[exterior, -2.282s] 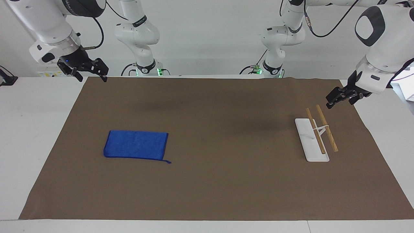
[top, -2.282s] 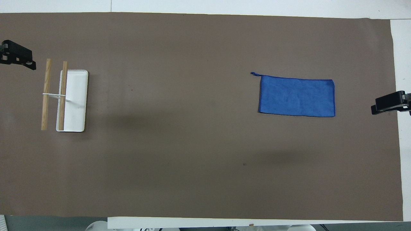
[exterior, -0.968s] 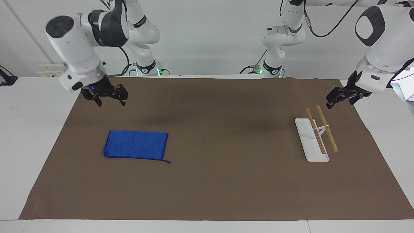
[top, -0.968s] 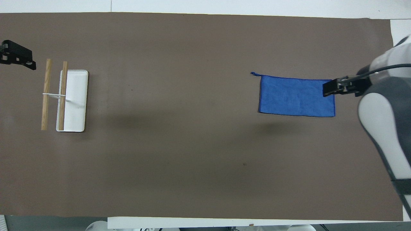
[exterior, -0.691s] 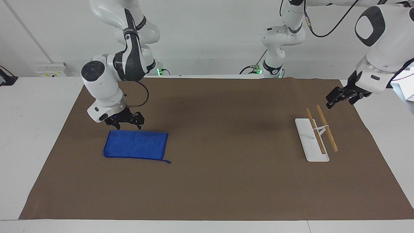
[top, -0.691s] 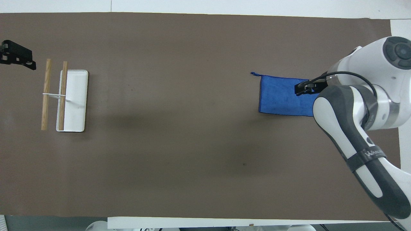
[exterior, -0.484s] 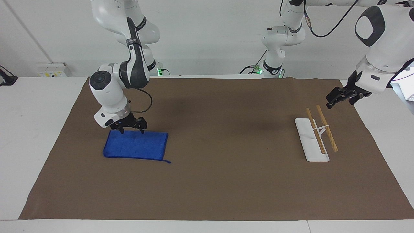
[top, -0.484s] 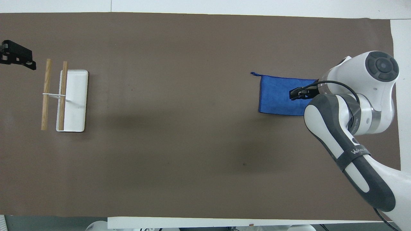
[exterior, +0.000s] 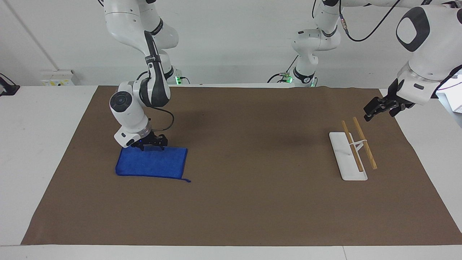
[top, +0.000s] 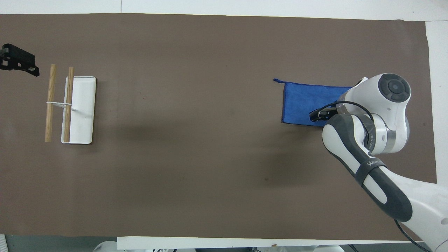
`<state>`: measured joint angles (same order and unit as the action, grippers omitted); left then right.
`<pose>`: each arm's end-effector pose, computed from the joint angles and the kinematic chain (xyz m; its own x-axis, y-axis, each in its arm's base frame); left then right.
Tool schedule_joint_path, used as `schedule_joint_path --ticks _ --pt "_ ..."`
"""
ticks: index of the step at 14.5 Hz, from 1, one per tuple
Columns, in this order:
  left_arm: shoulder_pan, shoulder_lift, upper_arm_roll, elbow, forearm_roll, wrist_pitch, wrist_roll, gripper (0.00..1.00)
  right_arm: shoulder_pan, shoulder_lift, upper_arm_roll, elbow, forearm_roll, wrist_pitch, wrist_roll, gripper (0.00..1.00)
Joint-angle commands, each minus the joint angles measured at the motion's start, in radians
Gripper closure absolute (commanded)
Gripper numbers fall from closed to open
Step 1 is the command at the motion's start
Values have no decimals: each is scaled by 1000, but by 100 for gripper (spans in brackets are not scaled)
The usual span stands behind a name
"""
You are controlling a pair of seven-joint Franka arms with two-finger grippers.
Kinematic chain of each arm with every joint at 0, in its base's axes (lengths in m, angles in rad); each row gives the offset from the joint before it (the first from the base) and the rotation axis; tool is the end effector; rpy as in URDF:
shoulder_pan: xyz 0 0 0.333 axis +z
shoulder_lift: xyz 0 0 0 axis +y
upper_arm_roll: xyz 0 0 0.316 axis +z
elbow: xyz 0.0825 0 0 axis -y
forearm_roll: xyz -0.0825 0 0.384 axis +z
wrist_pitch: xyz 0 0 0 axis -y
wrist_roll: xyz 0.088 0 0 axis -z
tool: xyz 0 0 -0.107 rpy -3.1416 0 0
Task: Right arm passes towel to left arm to hang
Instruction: 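Reach the right gripper down to the blue towel's near edge, then close the right gripper on the towel edge and lift it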
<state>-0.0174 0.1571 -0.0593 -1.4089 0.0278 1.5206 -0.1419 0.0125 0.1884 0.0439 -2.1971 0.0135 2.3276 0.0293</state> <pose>0.5962 -0.0397 0.6058 0.9969 0.0669 -0.0420 0.0659 -0.9975 -0.0247 0.5445 0.0309 0.2934 0.9981 0.0174 -0.0583 0.0165 -0.9997 -0.0158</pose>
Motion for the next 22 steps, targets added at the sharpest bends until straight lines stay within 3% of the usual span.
schedule_joint_path --ticks 1,3,6,7,9,12,15,17,22 --pt "8 -27 -2 -28 -8 -5 -10 0 -13 -11 5 -41 11 45 -31 7" --pt "8 -27 -2 -28 -8 -7 -10 0 -16 -11 5 -52 11 59 -31 11" --pt "8 -27 -2 -28 -8 -5 -10 0 -25 -9 5 -53 11 59 -31 28" --pt "8 -28 -2 -28 -8 -5 -10 0 -25 -9 5 -53 11 59 -31 39" --pt "8 -27 -2 -28 -8 -7 -10 0 -23 -9 5 -53 13 59 -23 71" --pt "8 -28 -2 -28 -8 -7 -10 0 -19 -9 5 -53 13 59 -22 100" --pt "8 -28 -2 -28 -8 -5 -10 0 -13 -9 7 -20 14 41 -19 100" --pt "8 -27 -2 -28 -8 -5 -10 0 12 -12 13 57 48 -58 -9 100" --pt "8 -27 -2 -28 -8 -5 -10 0 65 -12 16 258 401 -254 127 100"
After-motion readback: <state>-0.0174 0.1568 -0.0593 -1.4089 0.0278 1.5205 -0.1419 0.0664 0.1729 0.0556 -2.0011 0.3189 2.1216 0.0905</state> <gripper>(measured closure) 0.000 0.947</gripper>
